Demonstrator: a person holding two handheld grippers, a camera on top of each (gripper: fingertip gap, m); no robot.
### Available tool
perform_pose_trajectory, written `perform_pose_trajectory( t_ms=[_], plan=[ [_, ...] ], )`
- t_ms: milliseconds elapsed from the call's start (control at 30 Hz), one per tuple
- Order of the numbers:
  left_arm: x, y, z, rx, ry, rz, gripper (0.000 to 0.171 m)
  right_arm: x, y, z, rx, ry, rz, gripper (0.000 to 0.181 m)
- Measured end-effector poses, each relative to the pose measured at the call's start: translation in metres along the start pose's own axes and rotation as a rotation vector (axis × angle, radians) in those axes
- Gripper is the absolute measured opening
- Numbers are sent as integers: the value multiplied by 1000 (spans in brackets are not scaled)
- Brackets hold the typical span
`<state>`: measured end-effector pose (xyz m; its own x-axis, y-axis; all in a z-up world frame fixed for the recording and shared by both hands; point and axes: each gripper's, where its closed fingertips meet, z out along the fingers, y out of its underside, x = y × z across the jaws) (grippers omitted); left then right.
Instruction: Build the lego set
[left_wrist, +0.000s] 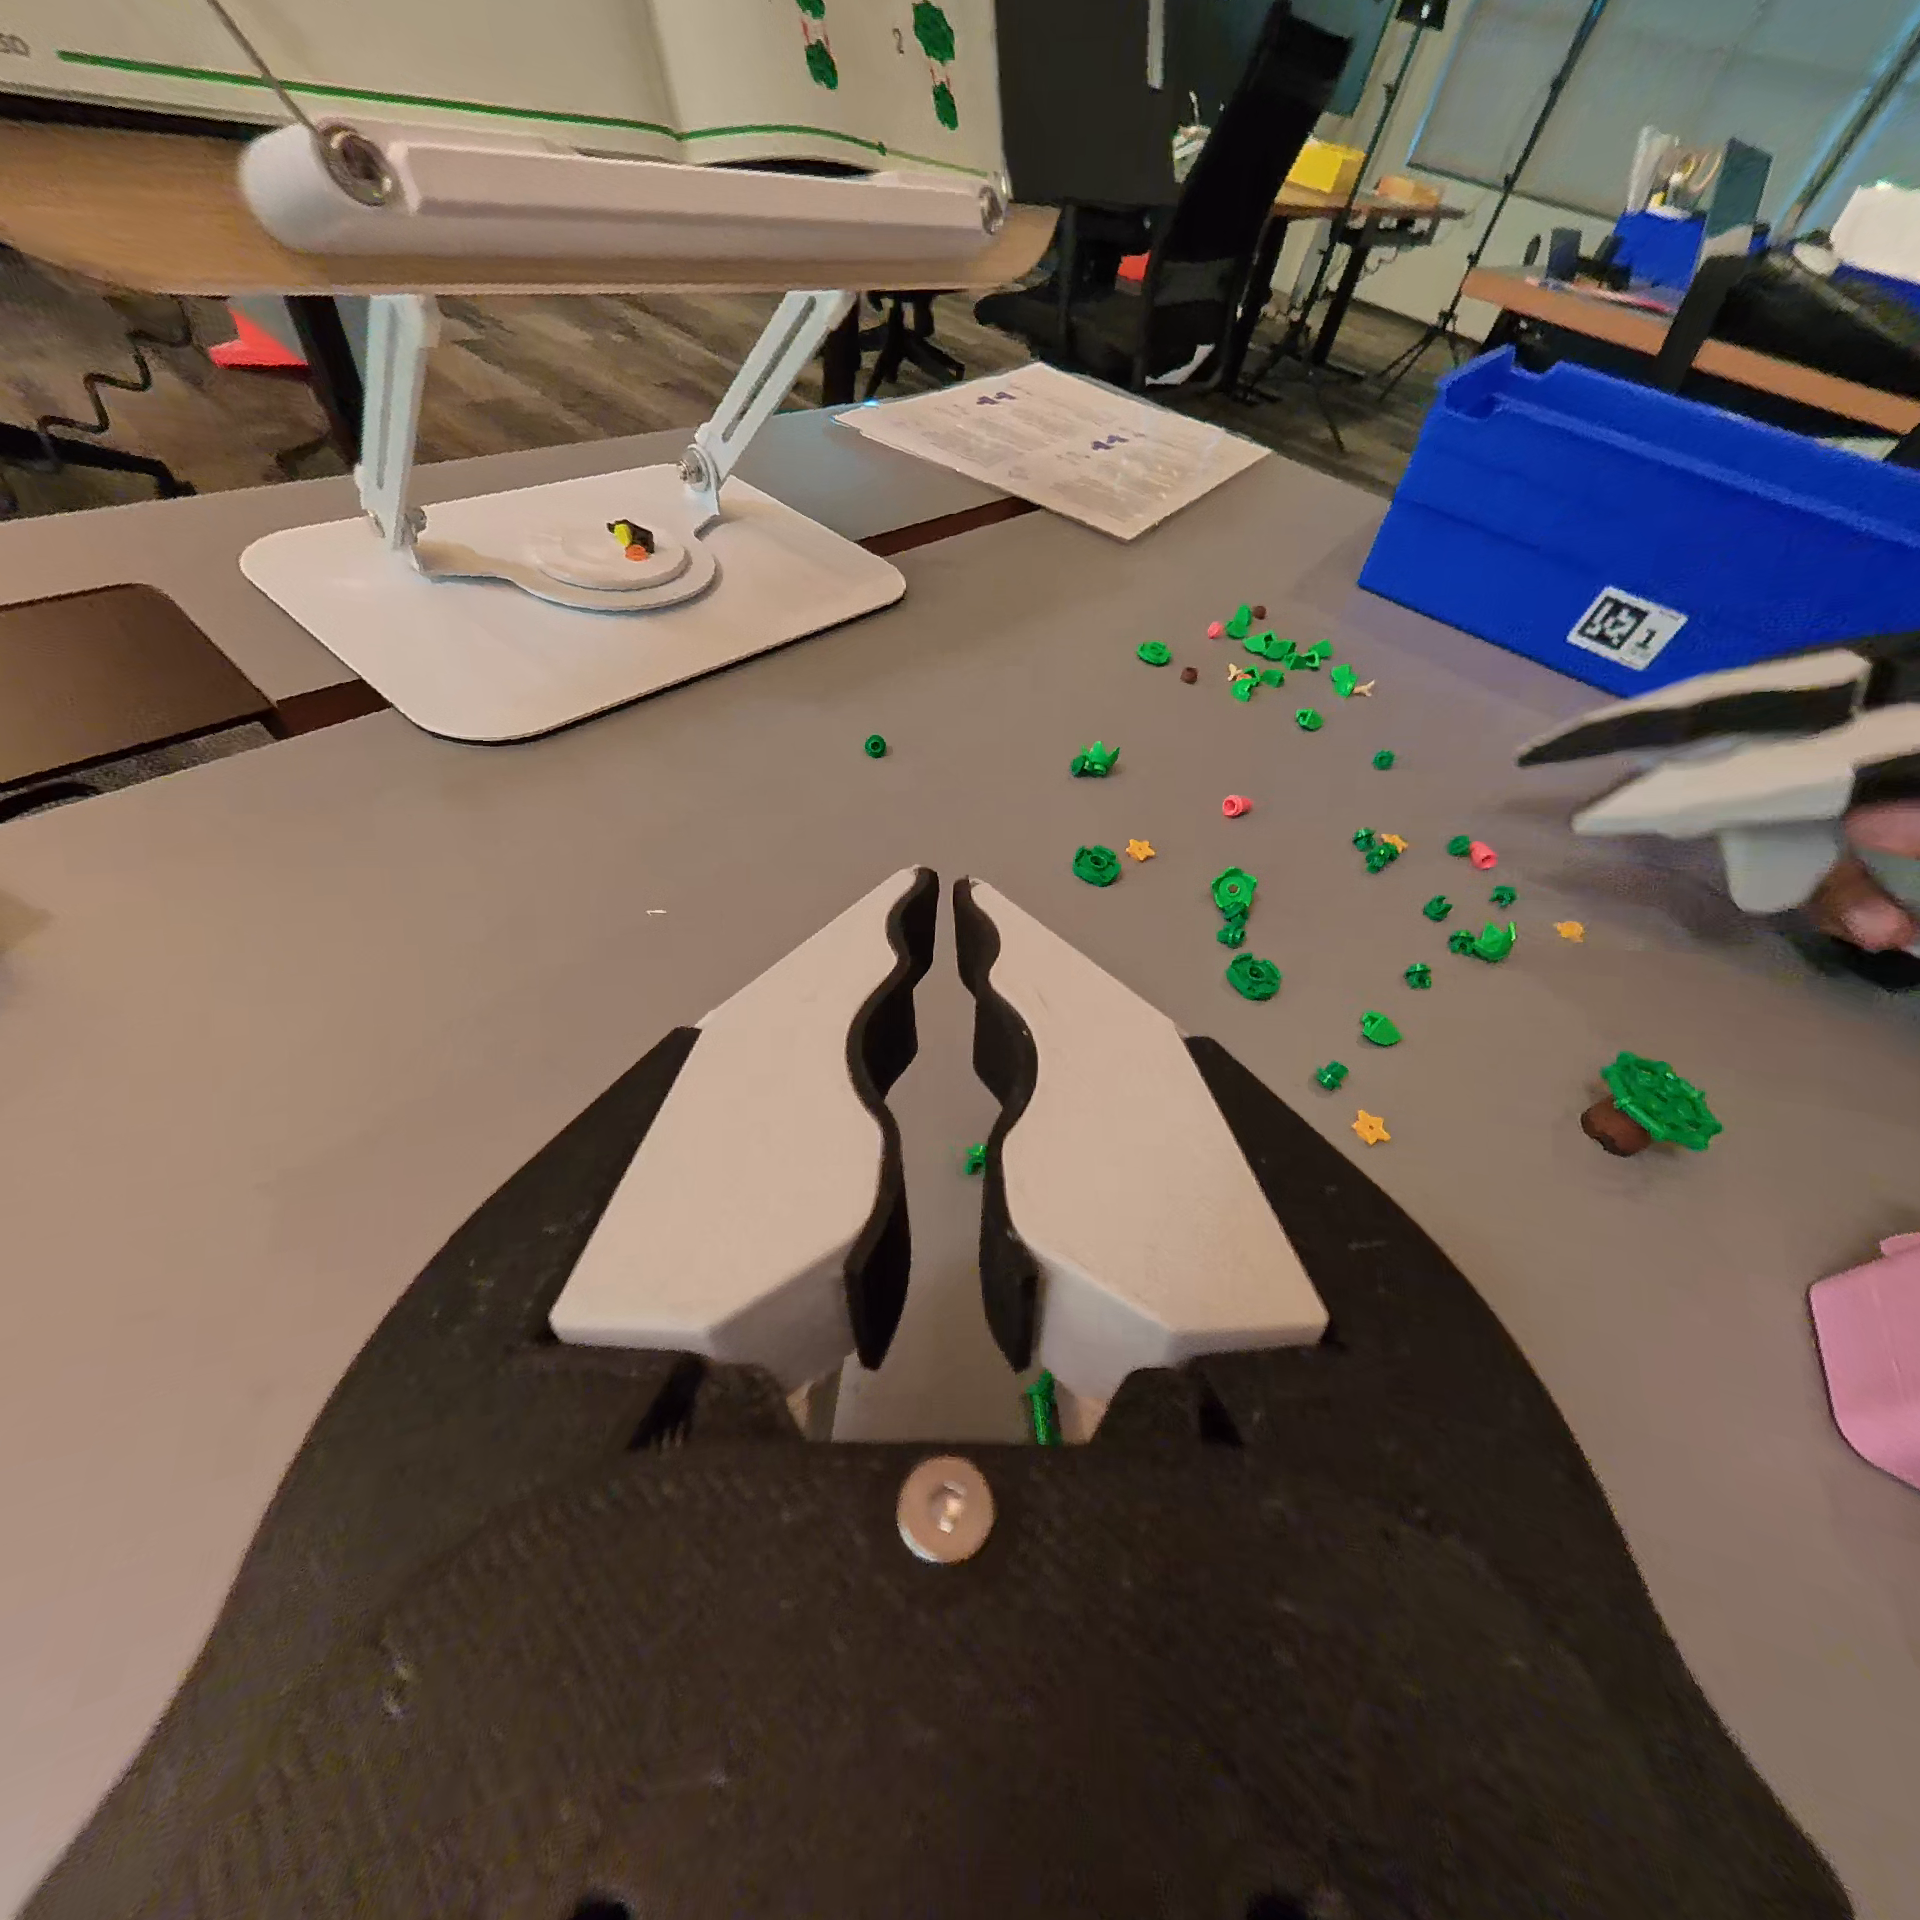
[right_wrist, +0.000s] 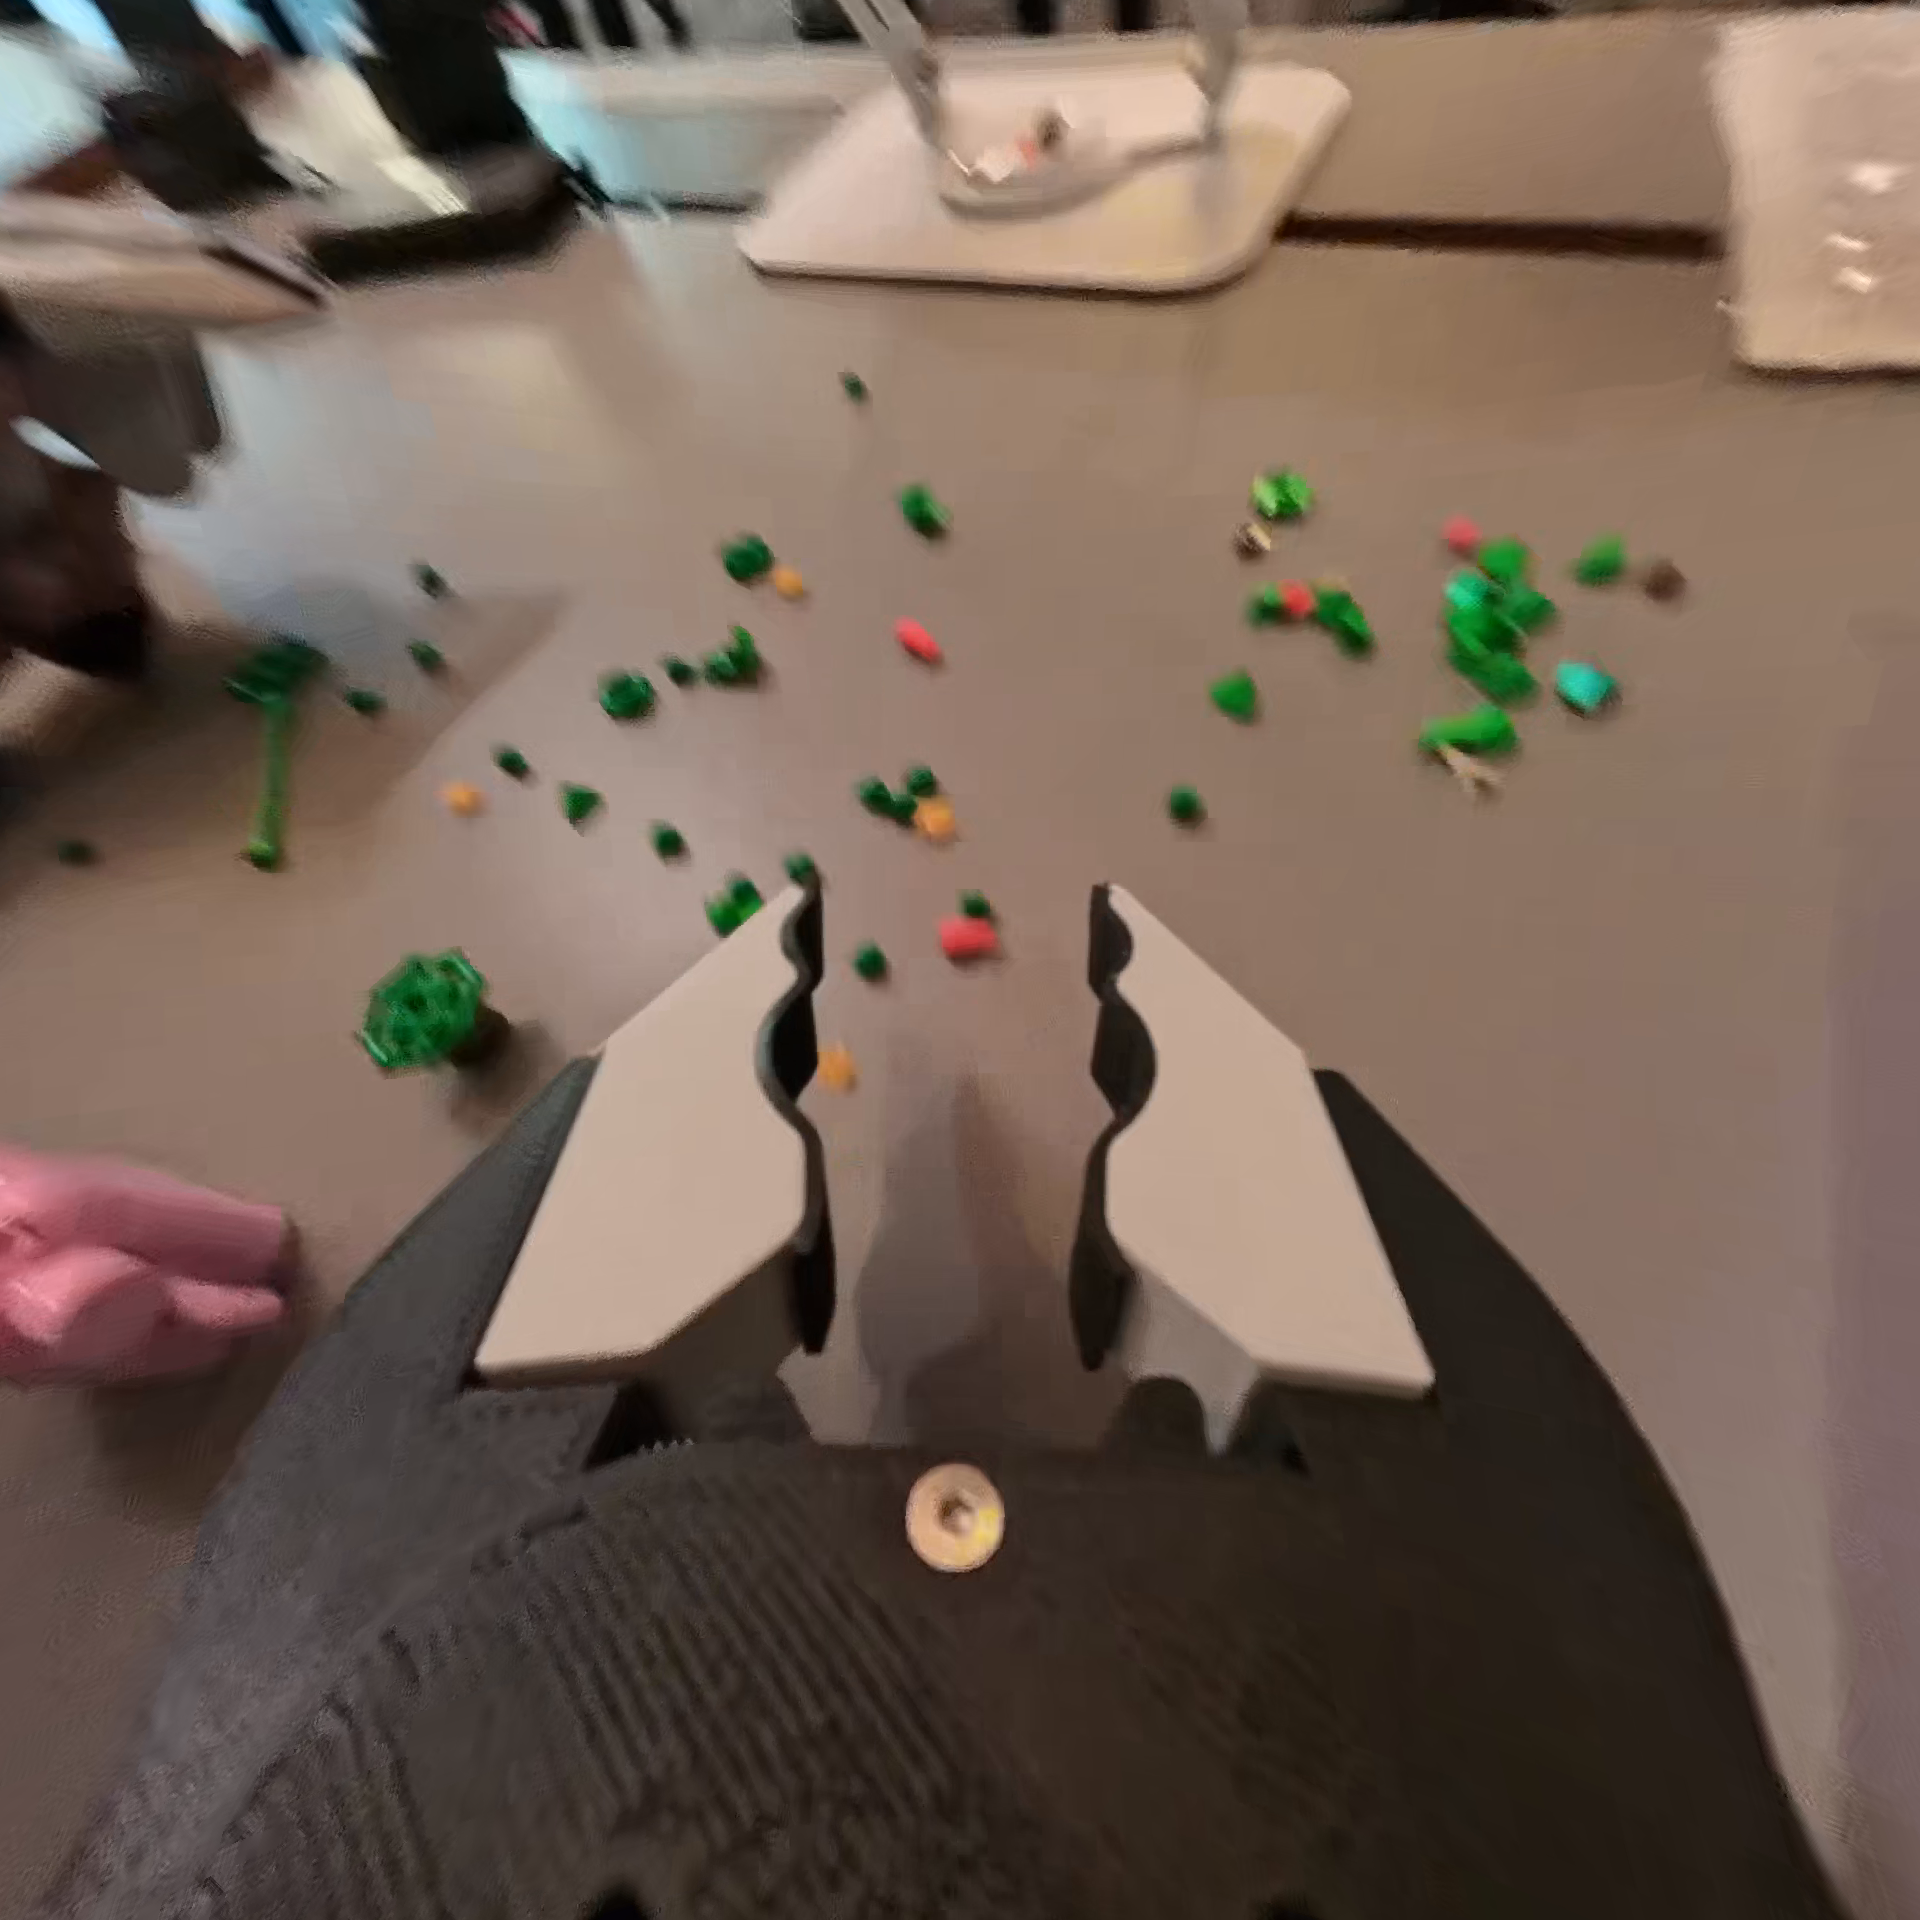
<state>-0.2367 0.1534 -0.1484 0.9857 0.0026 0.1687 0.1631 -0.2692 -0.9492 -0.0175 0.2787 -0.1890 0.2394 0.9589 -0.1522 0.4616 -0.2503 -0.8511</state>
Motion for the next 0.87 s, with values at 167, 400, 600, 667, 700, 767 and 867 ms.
perform_pose_trajectory(
  t_ms=[167,400,600,667,700,767,867],
  plan=[
    [-1,0,0,0,-3,-5,0,25,35,-40,-70,219,-51,64],
    [-2,-3,-3,23,-20,-1,0,34,48,-33,-175,281,-100,89],
    [-2,-2,-2,23,-16,-4,0,29,51,-32,-182,182,-11,94],
    [-3,-3,-3,24,-17,-5,0,22,53,-30,-196,143,-41,109],
    [-3,-3,-3,25,-16,-7,0,19,56,-29,-213,137,-73,115],
    [-3,-3,-3,26,-16,-9,0,16,58,-28,-226,159,-104,126],
    [-3,-3,-3,29,-15,-15,0,27,63,-31,-247,225,-28,145]
  ],
)
